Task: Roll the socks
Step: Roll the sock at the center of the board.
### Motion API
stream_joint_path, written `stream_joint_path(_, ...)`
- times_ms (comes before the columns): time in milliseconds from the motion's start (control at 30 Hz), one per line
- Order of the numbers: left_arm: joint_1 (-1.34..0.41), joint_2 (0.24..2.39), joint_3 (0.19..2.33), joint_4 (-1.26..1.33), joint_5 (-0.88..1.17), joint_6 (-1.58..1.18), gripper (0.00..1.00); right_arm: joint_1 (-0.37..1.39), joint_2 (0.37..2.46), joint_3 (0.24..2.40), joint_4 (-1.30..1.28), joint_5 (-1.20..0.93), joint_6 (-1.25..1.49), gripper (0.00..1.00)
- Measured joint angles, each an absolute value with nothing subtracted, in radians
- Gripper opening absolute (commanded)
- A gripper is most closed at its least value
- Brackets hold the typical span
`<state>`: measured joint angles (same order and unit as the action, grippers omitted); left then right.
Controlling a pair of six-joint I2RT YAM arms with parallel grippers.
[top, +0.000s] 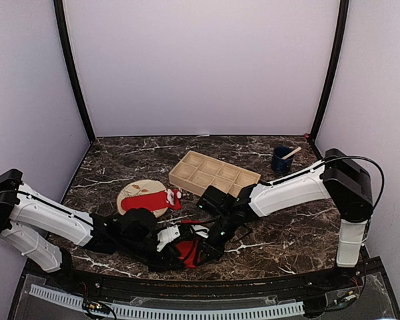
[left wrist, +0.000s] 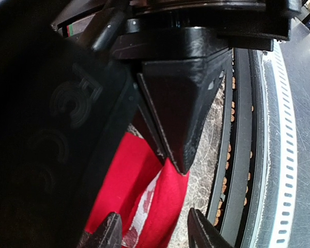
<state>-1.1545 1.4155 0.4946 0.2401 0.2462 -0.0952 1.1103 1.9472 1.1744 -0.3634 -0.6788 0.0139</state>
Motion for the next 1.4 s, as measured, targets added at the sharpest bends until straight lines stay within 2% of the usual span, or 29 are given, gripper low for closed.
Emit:
stream_joint_path(300, -1.157, 1.415, 0.495, 0.234, 0.222, -0.085, 0.34, 1.110, 1.947, 1.172, -0.365, -0.685, 0.013, 0.00)
stream_joint_path(633, -1.157, 1.449, 0.510, 0.228, 0.273, -0.094, 0.31, 1.105, 1.949, 1.166, -0.385, -0.685, 0.013, 0.00)
stream_joint_path(800, -1.157, 1.468, 0.520, 0.227, 0.296, -0.104, 0.27, 1.105, 1.949, 1.158, -0.390, -0.684, 0.015, 0.00)
stream_joint_path(1400, -1.157, 1.494, 0.525, 0.221, 0.333, -0.124, 0.00, 1.105, 1.949, 1.122, -0.360, -0.693, 0.041, 0.00)
